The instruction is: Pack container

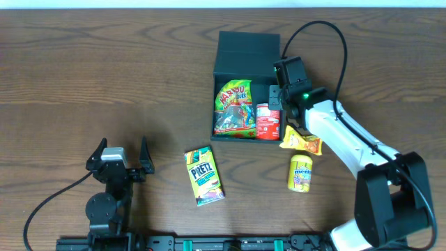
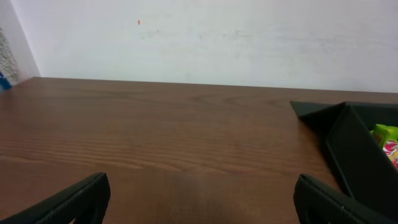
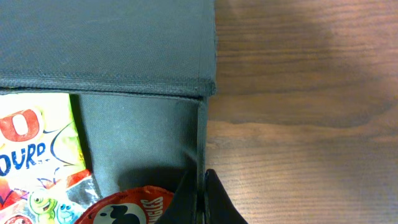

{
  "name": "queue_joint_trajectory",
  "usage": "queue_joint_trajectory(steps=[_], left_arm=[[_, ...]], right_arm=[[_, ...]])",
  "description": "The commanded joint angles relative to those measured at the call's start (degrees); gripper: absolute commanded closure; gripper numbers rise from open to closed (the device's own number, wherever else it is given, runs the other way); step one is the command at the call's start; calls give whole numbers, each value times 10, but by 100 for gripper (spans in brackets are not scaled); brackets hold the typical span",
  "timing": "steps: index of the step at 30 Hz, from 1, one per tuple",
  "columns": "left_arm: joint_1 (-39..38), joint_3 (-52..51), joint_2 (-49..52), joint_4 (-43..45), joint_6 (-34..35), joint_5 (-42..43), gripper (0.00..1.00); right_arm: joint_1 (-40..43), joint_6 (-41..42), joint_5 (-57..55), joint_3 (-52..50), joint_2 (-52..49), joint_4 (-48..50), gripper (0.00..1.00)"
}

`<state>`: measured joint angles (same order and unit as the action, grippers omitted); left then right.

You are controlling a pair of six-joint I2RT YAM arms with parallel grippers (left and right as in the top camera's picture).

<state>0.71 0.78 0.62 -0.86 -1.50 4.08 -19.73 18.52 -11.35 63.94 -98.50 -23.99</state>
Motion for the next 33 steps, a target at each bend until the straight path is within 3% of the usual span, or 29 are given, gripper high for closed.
queue_joint_trajectory(steps=[1, 9, 11, 12, 16, 23, 29, 31, 32, 33], left_arm=[[3, -5, -3, -32, 2, 0, 5], [3, -5, -3, -32, 2, 0, 5], [3, -5, -3, -32, 2, 0, 5], [3, -5, -3, -32, 2, 0, 5], [3, -5, -3, -32, 2, 0, 5], [3, -5, -3, -32, 2, 0, 5], [3, -5, -3, -32, 2, 0, 5], [3, -5, -3, -32, 2, 0, 5], [3, -5, -3, -32, 2, 0, 5], [3, -5, -3, -32, 2, 0, 5]], right_arm=[[4, -32, 8, 0, -21, 7, 99], [5, -43, 37, 0, -35, 9, 97], [6, -43, 37, 0, -35, 9, 87], [6, -45, 37, 0, -35, 8, 69], [6, -45, 33, 2, -27, 8, 57], [5, -45, -10, 2, 75, -4, 51], [5, -38, -12, 2, 197, -118, 51], [6, 8, -31, 2, 232, -174, 52], [6, 35, -42, 1, 247, -199, 49], [6, 66, -50, 1, 263, -229, 36]])
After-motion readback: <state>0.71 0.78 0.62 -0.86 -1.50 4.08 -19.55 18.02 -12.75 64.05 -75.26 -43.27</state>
